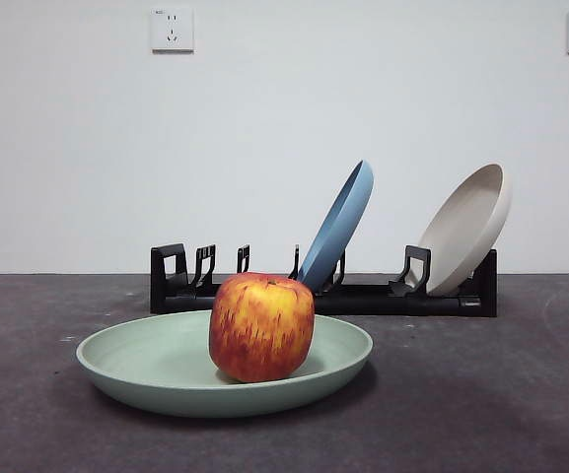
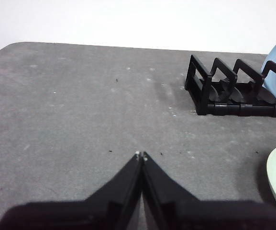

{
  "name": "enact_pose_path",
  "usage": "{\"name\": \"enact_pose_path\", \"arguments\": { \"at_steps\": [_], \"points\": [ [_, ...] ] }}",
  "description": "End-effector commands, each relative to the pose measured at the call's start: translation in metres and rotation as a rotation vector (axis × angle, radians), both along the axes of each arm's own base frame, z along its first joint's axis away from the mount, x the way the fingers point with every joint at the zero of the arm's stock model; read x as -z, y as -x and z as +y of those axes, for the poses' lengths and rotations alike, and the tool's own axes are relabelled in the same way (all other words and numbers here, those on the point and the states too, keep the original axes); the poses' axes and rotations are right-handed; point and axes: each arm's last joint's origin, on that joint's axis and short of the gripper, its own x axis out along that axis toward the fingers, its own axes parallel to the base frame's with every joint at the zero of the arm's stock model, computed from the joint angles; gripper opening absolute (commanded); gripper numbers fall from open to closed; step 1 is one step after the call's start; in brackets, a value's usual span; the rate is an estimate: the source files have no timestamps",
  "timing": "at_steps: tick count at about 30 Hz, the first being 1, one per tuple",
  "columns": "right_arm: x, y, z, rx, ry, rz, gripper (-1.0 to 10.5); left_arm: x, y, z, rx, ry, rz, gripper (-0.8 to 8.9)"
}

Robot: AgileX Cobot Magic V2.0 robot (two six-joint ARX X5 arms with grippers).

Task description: Take the green plate from the plate rack,put the plate on the table,take the apple from the table,put the apple in the plate

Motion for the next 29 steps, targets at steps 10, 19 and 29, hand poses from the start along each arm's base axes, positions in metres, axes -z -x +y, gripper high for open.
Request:
{"name": "enact_pose_path", "arguments": {
  "at_steps": [10,19,29],
  "points": [
    [0.077,-0.002,-0.002,0.031,-0.074,0.041,0.0,0.004,-0.001,0.0,-0.007,0.005,0.007,-0.03],
    [0.103,-0.004,-0.002,0.038,-0.132,0.103,0.0,0.004,-0.001,0.0,-0.007,0.005,0.007,-0.03],
    [0.105,-0.004,-0.002,0.039,-0.135,0.126,0.0,0.004,-0.001,0.0,-0.007,0.005,0.007,-0.03]
  ]
}}
